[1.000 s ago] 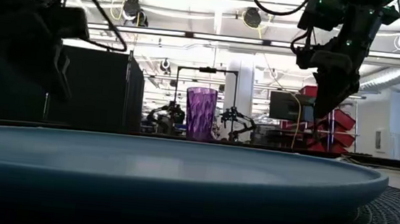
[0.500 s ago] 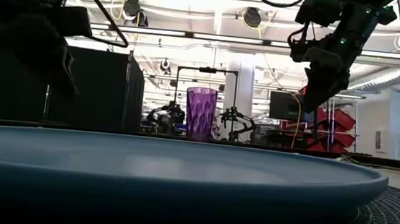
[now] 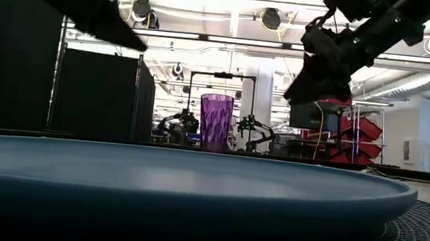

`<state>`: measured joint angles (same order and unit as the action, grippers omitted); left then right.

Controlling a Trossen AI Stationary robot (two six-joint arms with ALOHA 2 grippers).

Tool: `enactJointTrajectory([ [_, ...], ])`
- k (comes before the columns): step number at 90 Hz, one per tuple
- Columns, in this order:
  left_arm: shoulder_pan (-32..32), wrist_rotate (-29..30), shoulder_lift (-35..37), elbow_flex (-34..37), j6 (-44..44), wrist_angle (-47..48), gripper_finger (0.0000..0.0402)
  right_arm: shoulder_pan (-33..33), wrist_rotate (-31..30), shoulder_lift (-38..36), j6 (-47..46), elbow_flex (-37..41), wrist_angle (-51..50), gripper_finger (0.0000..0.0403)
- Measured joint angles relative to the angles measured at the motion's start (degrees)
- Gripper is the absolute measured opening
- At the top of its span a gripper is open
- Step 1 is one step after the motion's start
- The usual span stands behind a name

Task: Set table place
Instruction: Fold the white table napkin on the table

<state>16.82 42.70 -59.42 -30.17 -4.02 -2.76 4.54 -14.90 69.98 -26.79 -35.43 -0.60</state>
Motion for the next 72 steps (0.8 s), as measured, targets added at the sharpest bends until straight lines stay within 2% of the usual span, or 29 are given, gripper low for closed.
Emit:
enactJointTrajectory([
  [11,-3.0,-0.4,0.0,0.0,2.8,-3.4,0.0127,-0.2,-1.3,2.7,-2.5,0.8,2.7,0.0144],
  [22,-5.9,-0.8,0.0,0.3,0.3,-3.3,0.0127,0.3,-9.1,6.3,-3.0,0.8,0.3,0.0144],
  [30,-7.5,-4.3,0.0,0.6,-1.3,-3.1,0.0127,2.6,-12.6,8.7,-2.8,0.9,-1.0,0.0144],
  [54,-8.5,-8.8,0.0,0.7,-3.1,-2.9,0.0127,12.6,-7.2,12.6,-5.9,0.8,-5.0,0.0144],
  [72,-8.6,-9.2,0.0,0.7,-3.1,-2.8,0.0127,14.3,-7.5,12.5,-7.6,0.9,-9.0,0.0144],
])
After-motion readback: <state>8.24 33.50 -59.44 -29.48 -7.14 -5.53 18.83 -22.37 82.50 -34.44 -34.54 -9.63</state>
